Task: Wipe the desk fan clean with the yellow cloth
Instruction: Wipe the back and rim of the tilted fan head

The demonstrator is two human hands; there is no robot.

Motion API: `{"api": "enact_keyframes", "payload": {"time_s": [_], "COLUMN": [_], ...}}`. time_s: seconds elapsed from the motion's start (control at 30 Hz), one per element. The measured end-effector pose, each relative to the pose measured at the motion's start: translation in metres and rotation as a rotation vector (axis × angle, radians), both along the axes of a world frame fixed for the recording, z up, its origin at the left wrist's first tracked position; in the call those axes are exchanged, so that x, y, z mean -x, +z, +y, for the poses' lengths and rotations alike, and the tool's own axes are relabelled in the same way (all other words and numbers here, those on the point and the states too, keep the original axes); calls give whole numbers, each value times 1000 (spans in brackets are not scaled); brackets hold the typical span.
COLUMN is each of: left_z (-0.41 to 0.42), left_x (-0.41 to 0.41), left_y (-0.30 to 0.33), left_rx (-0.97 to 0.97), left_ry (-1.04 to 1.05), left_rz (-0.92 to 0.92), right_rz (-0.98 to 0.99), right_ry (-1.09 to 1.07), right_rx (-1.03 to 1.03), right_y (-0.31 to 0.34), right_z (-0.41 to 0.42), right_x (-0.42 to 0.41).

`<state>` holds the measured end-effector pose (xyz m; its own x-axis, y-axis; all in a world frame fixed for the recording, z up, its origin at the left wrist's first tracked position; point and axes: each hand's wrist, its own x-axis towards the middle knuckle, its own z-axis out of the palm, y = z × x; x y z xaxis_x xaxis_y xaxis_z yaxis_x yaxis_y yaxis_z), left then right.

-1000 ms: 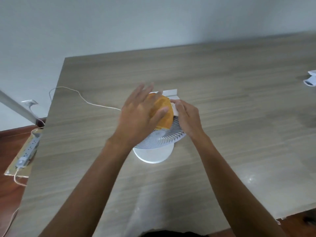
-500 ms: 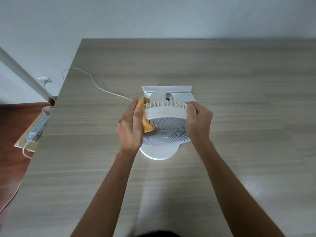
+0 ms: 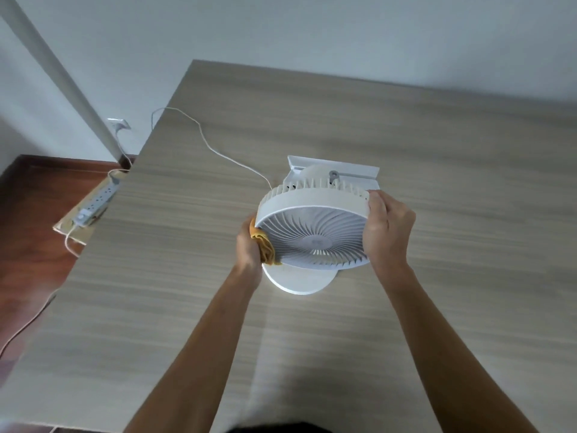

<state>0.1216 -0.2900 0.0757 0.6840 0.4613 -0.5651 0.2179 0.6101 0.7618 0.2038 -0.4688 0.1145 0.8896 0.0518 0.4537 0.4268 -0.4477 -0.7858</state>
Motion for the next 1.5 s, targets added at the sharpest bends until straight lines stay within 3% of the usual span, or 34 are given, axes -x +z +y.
{"api": "enact_keyframes", "payload": {"time_s": [0.1, 0.27, 0.37, 0.47, 0.57, 0.67, 0.73, 0.9, 1.03, 1.13, 1.3, 1.5], "left_z": [1, -14, -32, -54, -63, -40, -25, -19, -30, -31, -27, -30], "left_x": [1, -6, -19, -29, -35, -36, -31, -19, -17, -17, -15, -20], "left_y": [20, 52, 68, 70, 74, 62, 46, 7, -1, -11, 4, 45], "left_rx": [-196, -1170, -1573, -1841, -1965, -1923, -1793, -1151, -359, -133, -138, -813], "left_ry": [44, -125, -171, -240, -246, 12, 126, 417, 573, 510, 480, 413], "left_rz": [-110, -82, -107, -100, -193, -353, -319, -17, 173, 271, 237, 101], "right_rz": [-21, -38, -43, -45, -16, -42, -43, -16, -40, -78, -69, -86], "right_ry": [0, 14, 22, 33, 12, 0, -10, -3, -12, -9, -16, -12], "right_rx": [11, 11, 21, 34, 4, 52, 64, 37, 43, 52, 65, 84], "right_y": [-4, -5, -6, -6, -2, 2, 2, -1, -1, -4, -5, -6], "right_z": [1, -2, -4, -3, -2, 4, 6, 3, 4, 2, 0, -2], "right_x": [2, -1, -2, -2, -1, 0, -1, -7, -2, 0, -3, -3]}}
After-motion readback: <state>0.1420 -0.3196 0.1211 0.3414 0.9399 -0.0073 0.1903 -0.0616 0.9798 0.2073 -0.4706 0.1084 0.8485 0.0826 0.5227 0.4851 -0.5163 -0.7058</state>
